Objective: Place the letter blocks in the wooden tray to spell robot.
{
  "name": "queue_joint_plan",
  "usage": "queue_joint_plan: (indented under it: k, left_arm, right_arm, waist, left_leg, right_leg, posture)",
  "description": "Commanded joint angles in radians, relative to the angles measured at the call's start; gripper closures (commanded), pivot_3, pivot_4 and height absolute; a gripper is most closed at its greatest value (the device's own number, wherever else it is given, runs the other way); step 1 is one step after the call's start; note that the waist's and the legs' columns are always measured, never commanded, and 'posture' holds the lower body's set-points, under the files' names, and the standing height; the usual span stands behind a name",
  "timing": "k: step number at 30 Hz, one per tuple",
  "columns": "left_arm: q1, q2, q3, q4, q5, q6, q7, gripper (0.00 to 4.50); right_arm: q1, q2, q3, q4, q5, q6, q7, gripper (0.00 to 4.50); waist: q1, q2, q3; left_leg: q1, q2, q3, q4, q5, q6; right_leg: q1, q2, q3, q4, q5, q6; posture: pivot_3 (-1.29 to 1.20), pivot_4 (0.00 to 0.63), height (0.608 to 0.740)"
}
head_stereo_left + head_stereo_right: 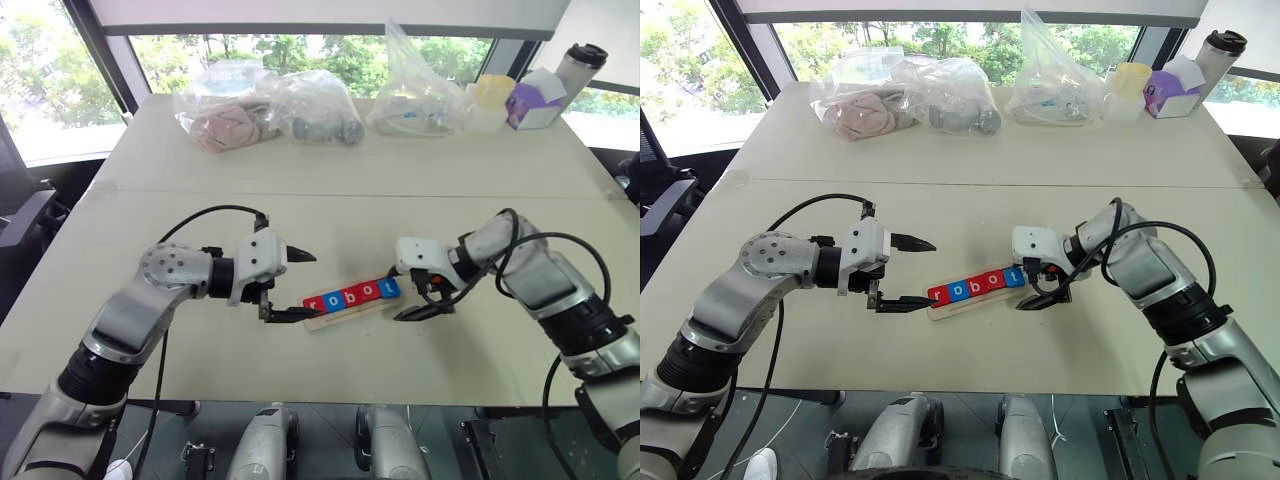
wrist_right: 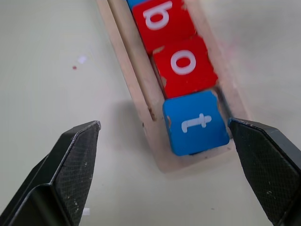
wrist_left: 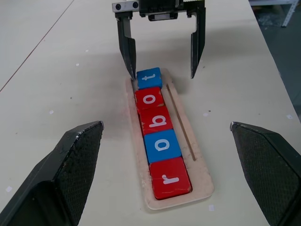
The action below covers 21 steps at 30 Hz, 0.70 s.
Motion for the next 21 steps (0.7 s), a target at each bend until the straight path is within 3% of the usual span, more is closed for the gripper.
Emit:
queue_joint_plan:
  k: [1, 10, 21]
  left_arm:
    - [-0.011, 0.0, 0.02, -0.032, -0.013, -0.005, 0.001, 0.0]
    - [-0.017, -0.002, 0.017, -0.025, -0.013, -0.01, -0.007, 0.0]
    - [-0.015, 0.001, 0.018, -0.028, -0.01, -0.011, -0.01, 0.0]
  right_arm:
    - [-0.019, -0.025, -0.061, -0.072, 0.03, 0.034, -0.011, 0.04]
    - [0.011, -0.031, -0.078, -0.069, 0.013, 0.025, -0.081, 0.04]
    - [0.003, 0.017, -0.055, 0.083, -0.038, -0.073, -0.151, 0.04]
  waist:
    - [0.0, 0.0, 0.0]
    - [0.0, 0.0, 0.0]
    - [-0.001, 0.0, 0.0]
  left_leg:
    - [0.0, 0.0, 0.0, 0.0, 0.0, 0.0]
    - [0.0, 0.0, 0.0, 0.0, 0.0, 0.0]
    - [0.0, 0.0, 0.0, 0.0, 0.0, 0.0]
  right_leg:
    - [0.0, 0.0, 0.0, 0.0, 0.0, 0.0]
    - [0.0, 0.0, 0.0, 0.0, 0.0, 0.0]
    - [0.0, 0.0, 0.0, 0.0, 0.0, 0.0]
  posture:
    - [0.0, 0.15, 0.74]
    - [0.0, 0.15, 0.74]
    - [0.0, 0.15, 0.74]
